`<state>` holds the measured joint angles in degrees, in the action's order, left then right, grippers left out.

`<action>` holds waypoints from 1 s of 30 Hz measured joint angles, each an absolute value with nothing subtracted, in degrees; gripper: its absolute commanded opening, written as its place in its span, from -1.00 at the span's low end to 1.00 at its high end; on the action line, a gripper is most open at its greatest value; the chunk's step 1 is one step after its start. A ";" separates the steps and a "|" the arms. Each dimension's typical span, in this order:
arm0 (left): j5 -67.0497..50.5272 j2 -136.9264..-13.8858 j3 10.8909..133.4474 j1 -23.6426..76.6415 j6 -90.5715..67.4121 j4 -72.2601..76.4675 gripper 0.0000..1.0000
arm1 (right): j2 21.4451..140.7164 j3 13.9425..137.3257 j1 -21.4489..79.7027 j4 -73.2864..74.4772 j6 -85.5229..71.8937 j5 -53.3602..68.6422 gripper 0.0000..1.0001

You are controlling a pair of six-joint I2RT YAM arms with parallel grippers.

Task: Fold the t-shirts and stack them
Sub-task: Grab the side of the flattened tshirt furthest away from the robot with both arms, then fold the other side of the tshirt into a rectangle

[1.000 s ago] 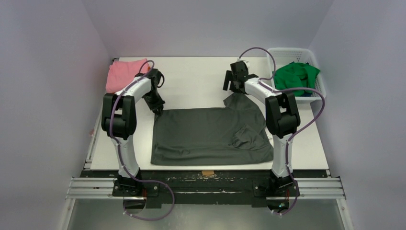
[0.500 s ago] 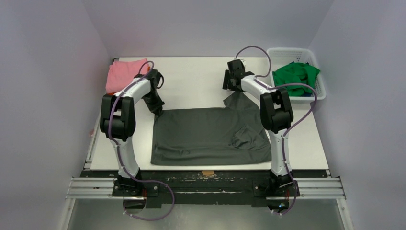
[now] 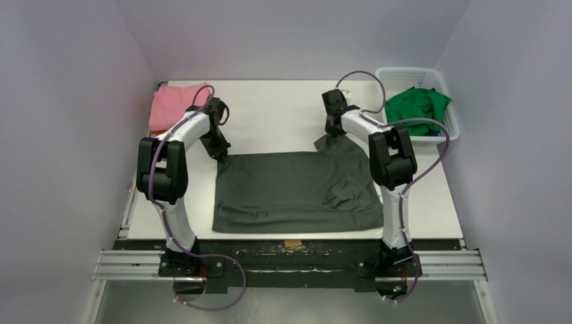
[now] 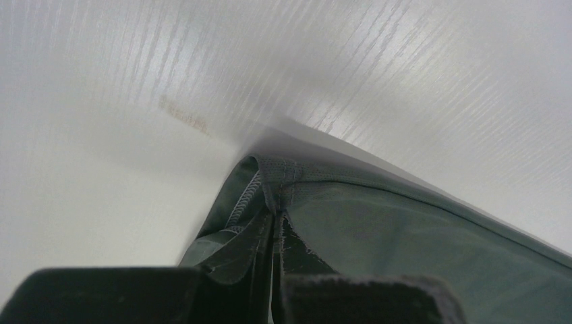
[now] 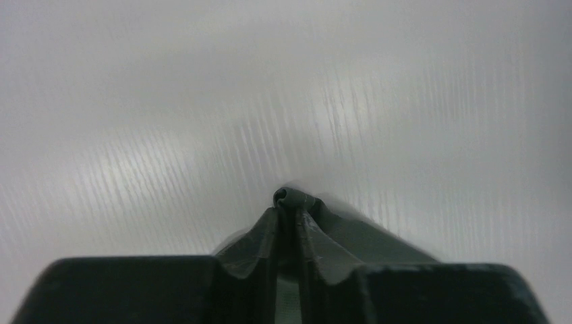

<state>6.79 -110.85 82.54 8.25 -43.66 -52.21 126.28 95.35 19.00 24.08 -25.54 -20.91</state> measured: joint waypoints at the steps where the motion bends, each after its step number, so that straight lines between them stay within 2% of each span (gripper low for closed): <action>1: 6.81 -110.76 82.39 8.25 -43.66 -52.25 -1.00 | 125.54 94.30 19.00 24.05 -25.54 -21.08 -1.00; 9: 6.87 -111.72 85.47 8.25 -43.66 -53.60 -1.00 | 124.18 93.08 18.52 22.26 -25.02 -23.49 -1.00; 20: 7.66 -121.64 101.73 7.94 -43.42 -56.07 -1.00 | 131.68 109.27 15.22 18.63 -19.84 -23.49 -1.00; 25: 7.66 -122.34 102.10 7.62 -42.76 -56.97 -1.00 | 131.61 108.84 15.09 17.93 -18.24 -22.74 -1.00; 30: 6.61 -121.91 100.33 7.55 -42.11 -55.77 -1.00 | 127.39 102.59 15.16 17.08 -17.74 -21.54 -1.00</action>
